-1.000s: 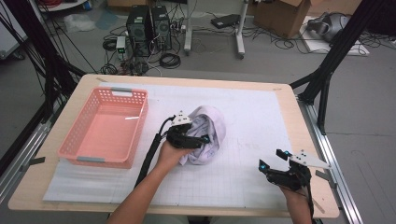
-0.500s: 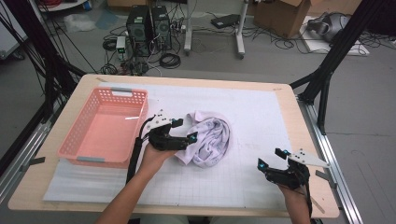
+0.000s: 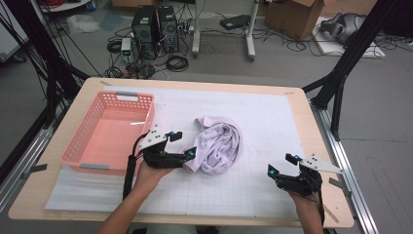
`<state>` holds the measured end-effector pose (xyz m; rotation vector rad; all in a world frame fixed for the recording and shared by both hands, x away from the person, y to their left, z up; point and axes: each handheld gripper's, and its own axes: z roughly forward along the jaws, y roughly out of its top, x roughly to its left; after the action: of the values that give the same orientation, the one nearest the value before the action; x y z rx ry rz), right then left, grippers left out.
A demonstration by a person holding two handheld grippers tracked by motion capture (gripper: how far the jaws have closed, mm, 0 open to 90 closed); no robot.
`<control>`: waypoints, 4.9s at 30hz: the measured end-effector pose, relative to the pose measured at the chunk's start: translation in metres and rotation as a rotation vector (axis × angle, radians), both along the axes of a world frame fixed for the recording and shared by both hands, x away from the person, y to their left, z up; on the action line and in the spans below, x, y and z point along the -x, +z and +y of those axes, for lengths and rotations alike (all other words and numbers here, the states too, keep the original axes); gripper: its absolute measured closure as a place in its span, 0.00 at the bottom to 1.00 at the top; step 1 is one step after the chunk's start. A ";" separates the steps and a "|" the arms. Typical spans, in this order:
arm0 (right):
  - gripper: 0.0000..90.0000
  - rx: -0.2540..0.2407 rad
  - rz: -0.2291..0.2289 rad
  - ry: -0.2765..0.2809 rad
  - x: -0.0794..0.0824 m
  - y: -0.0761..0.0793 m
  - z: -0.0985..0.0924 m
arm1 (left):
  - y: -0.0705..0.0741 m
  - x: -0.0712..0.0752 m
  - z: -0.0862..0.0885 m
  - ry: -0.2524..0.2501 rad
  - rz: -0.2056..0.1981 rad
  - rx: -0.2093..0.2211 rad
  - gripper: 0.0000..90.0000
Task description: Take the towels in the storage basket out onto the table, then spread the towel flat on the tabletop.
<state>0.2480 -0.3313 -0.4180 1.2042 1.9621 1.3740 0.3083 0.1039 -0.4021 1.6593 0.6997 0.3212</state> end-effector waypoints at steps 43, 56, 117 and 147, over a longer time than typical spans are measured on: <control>0.16 0.030 0.021 0.014 0.001 -0.003 0.010 | -0.015 0.005 0.014 0.003 0.033 -0.009 0.23; 0.16 0.064 0.064 0.017 -0.004 -0.010 0.012 | -0.025 -0.001 0.004 0.020 0.100 -0.117 0.26; 0.49 0.172 0.103 0.011 -0.082 0.020 0.037 | -0.037 0.016 0.001 -0.100 0.124 -0.240 0.88; 0.65 0.161 0.139 -0.291 -0.164 0.029 0.018 | -0.037 0.014 0.004 -0.124 0.143 -0.210 0.77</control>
<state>0.4122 -0.3135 -0.3893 1.4720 1.8572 0.9918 0.2944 0.1079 -0.4392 1.9312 0.6833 0.1931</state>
